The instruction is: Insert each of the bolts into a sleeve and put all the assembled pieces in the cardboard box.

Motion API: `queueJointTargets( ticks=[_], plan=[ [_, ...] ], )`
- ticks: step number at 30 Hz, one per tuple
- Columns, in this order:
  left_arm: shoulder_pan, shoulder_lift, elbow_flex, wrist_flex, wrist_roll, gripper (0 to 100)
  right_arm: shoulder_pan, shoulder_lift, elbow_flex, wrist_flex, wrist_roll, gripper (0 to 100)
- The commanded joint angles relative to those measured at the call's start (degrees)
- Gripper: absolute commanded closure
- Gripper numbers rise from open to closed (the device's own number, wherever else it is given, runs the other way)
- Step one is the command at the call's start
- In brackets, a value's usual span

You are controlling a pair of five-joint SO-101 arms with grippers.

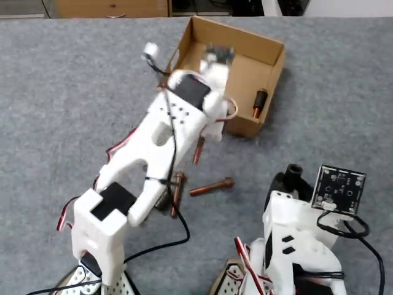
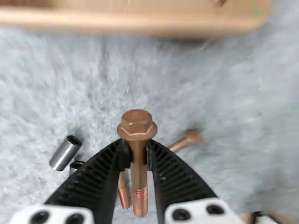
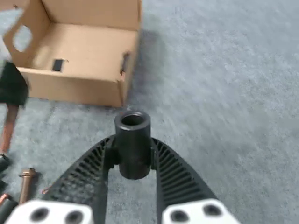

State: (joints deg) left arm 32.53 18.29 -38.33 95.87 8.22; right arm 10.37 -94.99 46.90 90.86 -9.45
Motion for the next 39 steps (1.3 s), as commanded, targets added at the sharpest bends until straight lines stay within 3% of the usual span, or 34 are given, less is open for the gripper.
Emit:
queueJointTargets(
  ticks=[1, 6, 16, 25, 29, 33, 39],
  plan=[
    [-0.79, -6.20, -14.51, 5.01, 0.62, 98, -4.35, 0.13, 1.80, -4.66, -0.09, 99.8],
    [-4.84, -15.25, -12.40, 5.01, 2.46, 98, -11.56, -0.31, 8.40, -10.37, -0.26, 99.8],
    [-8.35, -46.20, 17.14, 4.48, 2.73, 98, -23.34, 0.13, 13.67, -19.60, -0.26, 99.8],
    [-15.47, -77.85, 57.14, -15.03, 4.75, 98, -41.36, 0.22, 19.21, -28.04, -0.18, 99.8],
    [-18.37, -91.30, 72.53, -21.54, 0.53, 98, -47.25, 0.22, 27.12, -35.96, -0.44, 99.8],
    [-22.42, -99.82, 78.24, -22.68, 0.00, 98, -53.58, 0.22, 34.68, -44.31, -0.53, 99.8],
    [-23.65, -98.15, 79.65, -23.12, 1.14, 98, -59.82, 0.22, 38.73, -47.65, -0.62, 99.8]
  ],
)
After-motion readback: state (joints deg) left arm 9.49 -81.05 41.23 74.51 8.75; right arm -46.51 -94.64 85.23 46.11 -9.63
